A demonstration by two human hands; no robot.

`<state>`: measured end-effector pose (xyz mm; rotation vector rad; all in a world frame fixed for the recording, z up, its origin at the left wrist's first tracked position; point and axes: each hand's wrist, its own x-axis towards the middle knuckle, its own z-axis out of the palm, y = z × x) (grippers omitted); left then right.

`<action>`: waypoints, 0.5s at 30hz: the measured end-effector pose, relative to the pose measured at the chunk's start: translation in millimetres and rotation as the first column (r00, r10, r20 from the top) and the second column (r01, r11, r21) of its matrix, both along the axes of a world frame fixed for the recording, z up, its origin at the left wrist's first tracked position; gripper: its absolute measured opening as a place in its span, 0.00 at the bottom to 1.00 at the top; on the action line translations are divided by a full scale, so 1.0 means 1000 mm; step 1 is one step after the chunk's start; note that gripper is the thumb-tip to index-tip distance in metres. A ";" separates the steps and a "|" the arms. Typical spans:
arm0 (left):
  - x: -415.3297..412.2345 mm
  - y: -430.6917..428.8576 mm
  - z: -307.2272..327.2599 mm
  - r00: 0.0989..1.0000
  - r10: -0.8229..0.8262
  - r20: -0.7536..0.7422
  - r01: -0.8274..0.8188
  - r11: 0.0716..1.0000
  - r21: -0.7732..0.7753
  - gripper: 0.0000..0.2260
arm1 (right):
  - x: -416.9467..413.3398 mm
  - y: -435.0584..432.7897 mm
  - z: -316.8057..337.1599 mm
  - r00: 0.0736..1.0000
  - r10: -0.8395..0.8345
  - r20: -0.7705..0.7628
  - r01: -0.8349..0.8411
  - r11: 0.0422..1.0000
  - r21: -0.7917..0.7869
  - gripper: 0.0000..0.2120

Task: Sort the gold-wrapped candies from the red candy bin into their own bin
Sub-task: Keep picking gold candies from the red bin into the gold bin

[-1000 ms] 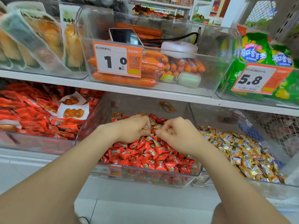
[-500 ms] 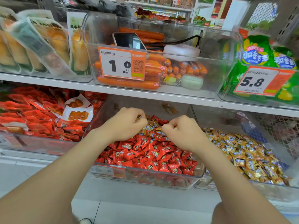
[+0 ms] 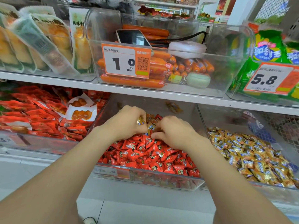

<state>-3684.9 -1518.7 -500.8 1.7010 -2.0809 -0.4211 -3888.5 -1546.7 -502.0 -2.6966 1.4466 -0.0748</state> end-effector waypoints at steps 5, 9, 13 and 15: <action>-0.001 -0.006 -0.009 0.988 -0.103 0.116 0.098 0.994 0.046 0.07 | -0.003 -0.005 -0.001 0.979 -0.072 0.191 0.045 0.989 0.139 0.17; 0.000 -0.010 -0.014 0.981 -0.131 0.143 0.126 0.991 0.041 0.09 | -0.011 -0.001 0.008 0.885 -0.207 0.417 0.189 0.978 0.085 0.24; -0.003 -0.012 -0.015 0.970 -0.172 0.174 0.154 0.982 0.110 0.14 | -0.020 0.002 0.012 0.837 -0.216 0.503 0.219 0.974 0.054 0.31; -0.006 -0.013 -0.016 0.968 -0.179 0.176 0.158 0.980 0.125 0.07 | -0.022 0.004 0.012 0.840 -0.212 0.498 0.199 0.977 0.081 0.29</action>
